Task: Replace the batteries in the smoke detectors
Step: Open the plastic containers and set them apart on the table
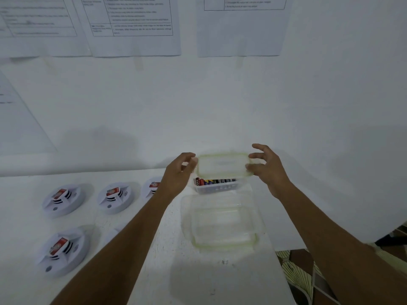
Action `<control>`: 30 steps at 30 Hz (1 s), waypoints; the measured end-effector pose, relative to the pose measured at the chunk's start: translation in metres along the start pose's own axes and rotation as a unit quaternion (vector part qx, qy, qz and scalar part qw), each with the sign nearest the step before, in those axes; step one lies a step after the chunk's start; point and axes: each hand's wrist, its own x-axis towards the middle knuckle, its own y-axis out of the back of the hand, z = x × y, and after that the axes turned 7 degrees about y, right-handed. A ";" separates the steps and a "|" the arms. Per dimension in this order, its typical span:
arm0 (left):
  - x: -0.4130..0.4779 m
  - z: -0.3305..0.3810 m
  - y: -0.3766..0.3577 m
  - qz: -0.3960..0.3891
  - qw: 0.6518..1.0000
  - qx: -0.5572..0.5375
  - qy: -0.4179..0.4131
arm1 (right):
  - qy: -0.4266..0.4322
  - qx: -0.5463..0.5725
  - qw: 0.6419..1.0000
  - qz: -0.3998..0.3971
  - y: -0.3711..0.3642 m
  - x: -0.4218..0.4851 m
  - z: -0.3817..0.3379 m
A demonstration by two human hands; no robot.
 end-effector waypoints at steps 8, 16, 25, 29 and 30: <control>0.013 -0.018 -0.013 -0.098 0.988 0.116 0.023 | -0.003 0.039 0.995 0.093 0.042 -0.004 0.020; 0.021 -0.026 -0.017 -0.055 0.996 0.065 0.034 | 0.006 0.080 0.989 0.126 0.091 -0.014 0.022; 0.018 -0.022 0.033 0.044 0.993 0.105 -0.029 | 0.002 0.067 0.987 0.145 0.077 -0.006 0.028; 0.016 -0.015 0.049 0.066 0.993 0.089 -0.040 | 0.000 0.060 0.992 0.108 0.046 -0.003 0.034; 0.016 -0.014 0.049 0.053 0.995 0.078 -0.040 | -0.002 0.053 0.994 0.094 0.035 -0.002 0.035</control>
